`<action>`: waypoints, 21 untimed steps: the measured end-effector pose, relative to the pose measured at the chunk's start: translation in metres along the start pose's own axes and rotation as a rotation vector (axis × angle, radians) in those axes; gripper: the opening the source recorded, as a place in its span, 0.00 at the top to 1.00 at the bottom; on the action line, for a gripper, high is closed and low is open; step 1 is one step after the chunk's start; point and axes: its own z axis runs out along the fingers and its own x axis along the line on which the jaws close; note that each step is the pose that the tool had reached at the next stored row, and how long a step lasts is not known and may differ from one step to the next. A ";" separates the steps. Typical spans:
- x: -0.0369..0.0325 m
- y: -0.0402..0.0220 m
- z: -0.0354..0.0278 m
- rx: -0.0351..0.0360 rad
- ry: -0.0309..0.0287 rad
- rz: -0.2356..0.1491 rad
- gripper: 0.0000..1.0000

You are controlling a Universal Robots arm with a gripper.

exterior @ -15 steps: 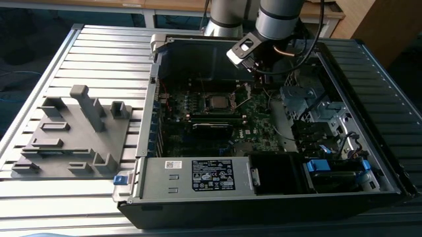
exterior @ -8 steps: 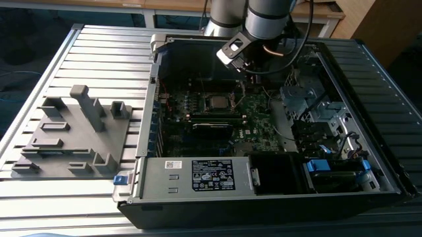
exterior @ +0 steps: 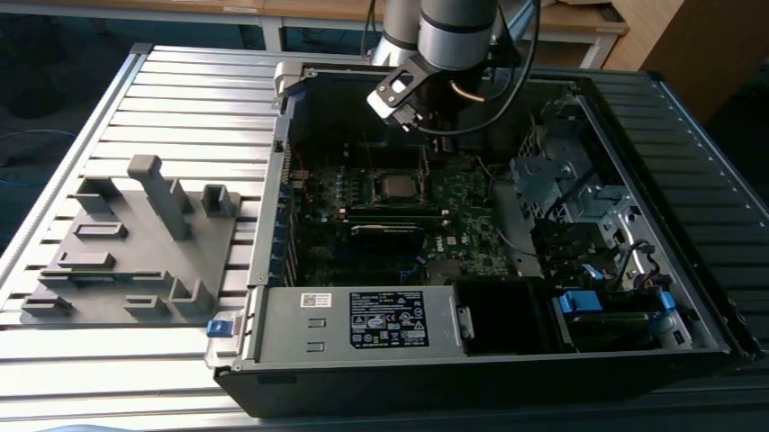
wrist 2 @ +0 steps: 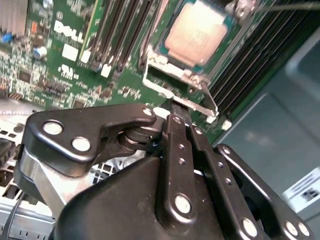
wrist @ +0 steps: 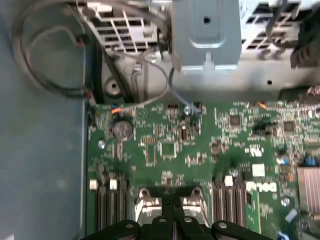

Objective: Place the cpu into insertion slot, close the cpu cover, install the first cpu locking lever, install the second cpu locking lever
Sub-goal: 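Close the cpu cover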

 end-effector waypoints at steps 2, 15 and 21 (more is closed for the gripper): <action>-0.0002 -0.0058 -0.0004 -0.0038 0.0002 0.000 0.89; -0.0009 -0.0226 -0.0007 0.0122 -0.0017 0.000 0.89; -0.0010 -0.0260 -0.0007 0.0122 -0.0014 0.000 0.89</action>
